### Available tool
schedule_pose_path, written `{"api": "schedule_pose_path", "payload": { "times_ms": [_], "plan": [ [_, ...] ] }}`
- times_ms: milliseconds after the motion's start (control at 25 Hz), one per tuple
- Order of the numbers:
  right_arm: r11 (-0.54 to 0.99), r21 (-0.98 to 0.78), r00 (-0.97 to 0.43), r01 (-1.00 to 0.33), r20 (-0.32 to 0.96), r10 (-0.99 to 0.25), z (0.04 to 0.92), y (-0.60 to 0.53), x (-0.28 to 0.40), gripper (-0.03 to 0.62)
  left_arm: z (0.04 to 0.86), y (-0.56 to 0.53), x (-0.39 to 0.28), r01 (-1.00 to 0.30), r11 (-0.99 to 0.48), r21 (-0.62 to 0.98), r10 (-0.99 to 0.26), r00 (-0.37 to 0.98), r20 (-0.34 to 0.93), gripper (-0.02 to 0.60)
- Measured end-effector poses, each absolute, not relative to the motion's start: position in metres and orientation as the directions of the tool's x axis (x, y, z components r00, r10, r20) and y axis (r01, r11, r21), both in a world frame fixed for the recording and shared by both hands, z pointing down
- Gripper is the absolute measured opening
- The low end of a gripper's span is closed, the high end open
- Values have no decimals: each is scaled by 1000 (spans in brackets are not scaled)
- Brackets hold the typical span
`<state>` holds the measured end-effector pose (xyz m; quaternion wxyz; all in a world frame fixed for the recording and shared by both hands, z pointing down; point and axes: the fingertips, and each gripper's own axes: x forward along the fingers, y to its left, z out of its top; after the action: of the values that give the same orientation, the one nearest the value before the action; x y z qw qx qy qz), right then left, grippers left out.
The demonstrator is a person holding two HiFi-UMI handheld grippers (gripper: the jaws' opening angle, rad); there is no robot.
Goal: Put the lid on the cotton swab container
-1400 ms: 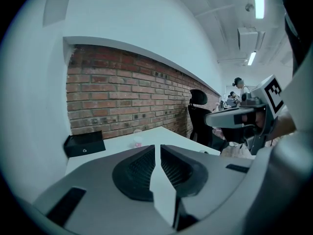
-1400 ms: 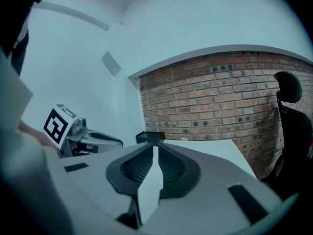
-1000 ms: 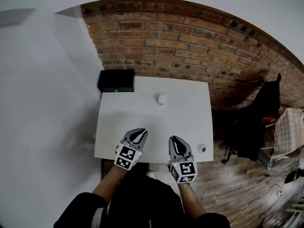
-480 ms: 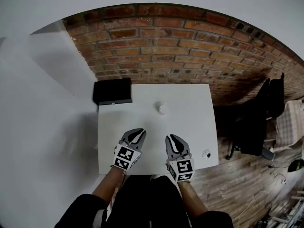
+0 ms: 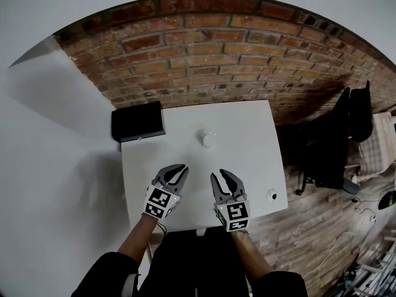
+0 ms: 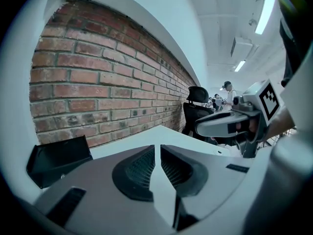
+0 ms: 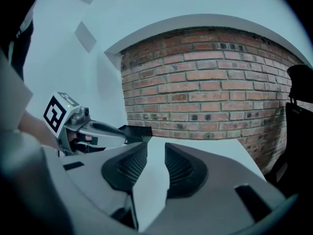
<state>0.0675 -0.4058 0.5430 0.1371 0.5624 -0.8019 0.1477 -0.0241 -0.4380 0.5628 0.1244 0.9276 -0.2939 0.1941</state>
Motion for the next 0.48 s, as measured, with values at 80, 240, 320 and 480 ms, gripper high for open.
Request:
{"api": "schedule_pose_path", "payload": {
  "times_ms": [80,240,320,480],
  "plan": [
    [325,-84,-332,-942,390,-859,550,-410,70,106,566,-441,-21,-585,-803,117,-487,756,436,26],
    [344,-87,-349,-935,402,-846,563,-422,74,128,569,-453,-16,-570,-814,112,-476,764,435,26],
    [360,-82,-361,-929,408,-839,568,-426,76,134,569,-459,-13,-568,-816,111,-475,767,432,26],
    [374,-76,-370,-924,419,-829,579,-440,81,149,572,-470,-8,-560,-822,106,-469,770,434,26]
  ]
}}
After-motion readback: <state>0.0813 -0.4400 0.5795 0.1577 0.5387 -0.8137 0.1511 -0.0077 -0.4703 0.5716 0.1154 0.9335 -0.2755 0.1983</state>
